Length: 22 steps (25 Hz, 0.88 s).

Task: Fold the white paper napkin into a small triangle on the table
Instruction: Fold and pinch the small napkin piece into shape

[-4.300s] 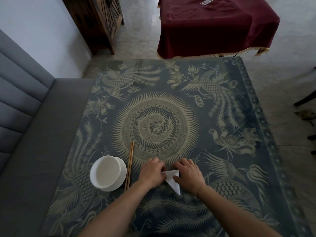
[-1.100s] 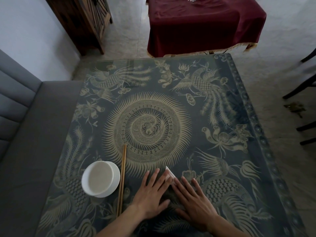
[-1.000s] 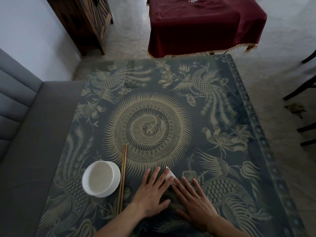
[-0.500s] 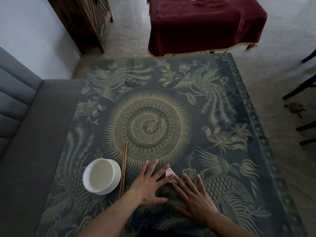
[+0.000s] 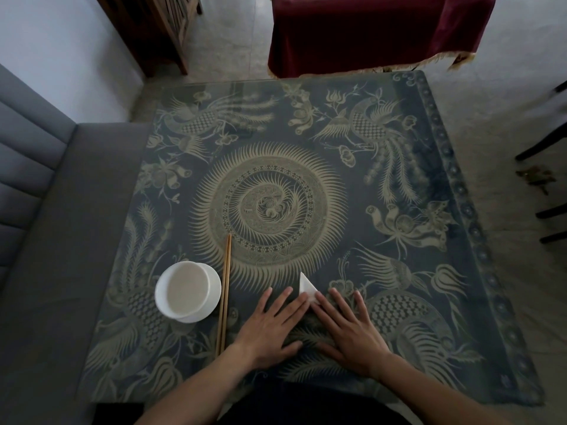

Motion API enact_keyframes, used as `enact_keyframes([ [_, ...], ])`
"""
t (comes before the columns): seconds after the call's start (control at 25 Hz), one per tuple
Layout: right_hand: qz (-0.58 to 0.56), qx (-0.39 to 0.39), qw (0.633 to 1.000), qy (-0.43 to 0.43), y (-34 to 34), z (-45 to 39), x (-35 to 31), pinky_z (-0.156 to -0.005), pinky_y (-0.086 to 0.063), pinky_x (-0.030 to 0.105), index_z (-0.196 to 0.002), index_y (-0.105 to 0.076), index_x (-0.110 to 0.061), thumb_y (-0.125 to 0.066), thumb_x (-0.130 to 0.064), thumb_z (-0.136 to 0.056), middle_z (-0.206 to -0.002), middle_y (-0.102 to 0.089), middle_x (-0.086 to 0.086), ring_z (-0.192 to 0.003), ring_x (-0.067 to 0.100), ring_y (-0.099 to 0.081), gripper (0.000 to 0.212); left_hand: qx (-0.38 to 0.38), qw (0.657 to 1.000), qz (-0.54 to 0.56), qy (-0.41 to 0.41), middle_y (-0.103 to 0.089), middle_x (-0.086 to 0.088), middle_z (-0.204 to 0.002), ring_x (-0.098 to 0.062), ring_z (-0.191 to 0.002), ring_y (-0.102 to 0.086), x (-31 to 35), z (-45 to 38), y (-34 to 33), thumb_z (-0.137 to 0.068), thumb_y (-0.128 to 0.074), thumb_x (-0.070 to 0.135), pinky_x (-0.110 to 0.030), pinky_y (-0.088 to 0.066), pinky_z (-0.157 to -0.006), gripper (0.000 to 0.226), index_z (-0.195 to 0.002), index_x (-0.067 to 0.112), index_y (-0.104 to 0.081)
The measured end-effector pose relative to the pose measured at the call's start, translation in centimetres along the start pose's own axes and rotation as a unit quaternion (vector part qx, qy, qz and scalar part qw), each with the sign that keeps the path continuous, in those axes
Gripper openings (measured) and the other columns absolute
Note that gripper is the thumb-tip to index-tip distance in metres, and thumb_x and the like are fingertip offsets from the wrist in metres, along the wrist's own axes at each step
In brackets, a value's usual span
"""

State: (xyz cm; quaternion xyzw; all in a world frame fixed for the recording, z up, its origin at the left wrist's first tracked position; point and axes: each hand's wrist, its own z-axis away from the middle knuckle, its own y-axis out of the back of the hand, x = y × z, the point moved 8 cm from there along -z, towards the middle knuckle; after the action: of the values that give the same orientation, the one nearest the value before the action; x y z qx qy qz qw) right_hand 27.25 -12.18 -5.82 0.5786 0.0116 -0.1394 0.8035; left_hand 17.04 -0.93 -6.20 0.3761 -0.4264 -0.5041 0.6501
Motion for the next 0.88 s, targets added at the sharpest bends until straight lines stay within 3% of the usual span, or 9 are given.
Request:
enact_keyframes([
  [0.36, -0.012, 0.000, 1.000, -0.006, 0.0, 0.0, 0.2, -0.110, -0.011, 0.065, -0.156, -0.017, -0.023, -0.030, -0.070, -0.094, -0.163, -0.012, -0.004, -0.150, 0.027, -0.005, 0.079, 0.016, 0.999, 0.018, 0.033, -0.019, 0.006, -0.163, -0.022, -0.150, -0.015, -0.1, 0.4, 1.1, -0.098, -0.037, 0.043, -0.052, -0.010, -0.114, 0.063, -0.156, 0.021, -0.024],
  [0.56, -0.008, 0.003, 1.000, -0.004, 0.1, 0.0, 0.2, -0.109, -0.011, 0.064, -0.155, -0.021, -0.022, -0.030, -0.070, -0.094, -0.163, -0.014, -0.003, -0.149, 0.027, -0.008, 0.078, 0.031, 0.997, 0.030, 0.060, -0.025, 0.010, -0.162, -0.018, -0.149, -0.018, -0.7, 1.2, 1.5, -0.103, -0.030, 0.038, -0.051, -0.013, -0.116, 0.053, -0.154, 0.025, -0.030],
  [0.72, 0.000, 0.017, 1.000, 0.004, 0.3, 0.2, 0.0, -0.110, -0.011, 0.065, -0.155, -0.019, -0.020, -0.031, -0.068, -0.095, -0.164, -0.012, -0.001, -0.149, 0.030, -0.007, 0.079, 0.063, 0.992, 0.078, 0.082, -0.036, 0.005, -0.157, -0.018, -0.147, -0.025, -0.4, 0.9, 2.3, -0.102, -0.033, 0.039, -0.050, -0.027, -0.116, 0.050, -0.148, 0.021, -0.042],
  [0.8, 0.003, 0.028, 1.000, 0.009, 0.3, 0.4, -0.2, -0.111, -0.010, 0.065, -0.156, -0.017, -0.018, -0.032, -0.066, -0.095, -0.164, -0.011, 0.000, -0.149, 0.030, -0.008, 0.078, 0.070, 0.991, 0.085, 0.081, -0.032, -0.001, -0.159, -0.020, -0.147, -0.024, -0.2, 0.5, 2.5, -0.100, -0.037, 0.039, -0.050, -0.029, -0.116, 0.053, -0.148, 0.016, -0.040],
  [0.88, 0.004, 0.032, 0.999, 0.005, 0.4, 0.2, -0.1, -0.111, -0.010, 0.065, -0.156, -0.015, -0.017, -0.033, -0.064, -0.097, -0.164, -0.011, 0.002, -0.149, 0.029, -0.008, 0.078, 0.064, 0.994, 0.056, 0.068, -0.014, -0.002, -0.165, -0.020, -0.151, -0.009, 0.0, -0.4, 2.5, -0.101, -0.034, 0.041, -0.049, -0.016, -0.120, 0.060, -0.154, 0.015, -0.026],
])
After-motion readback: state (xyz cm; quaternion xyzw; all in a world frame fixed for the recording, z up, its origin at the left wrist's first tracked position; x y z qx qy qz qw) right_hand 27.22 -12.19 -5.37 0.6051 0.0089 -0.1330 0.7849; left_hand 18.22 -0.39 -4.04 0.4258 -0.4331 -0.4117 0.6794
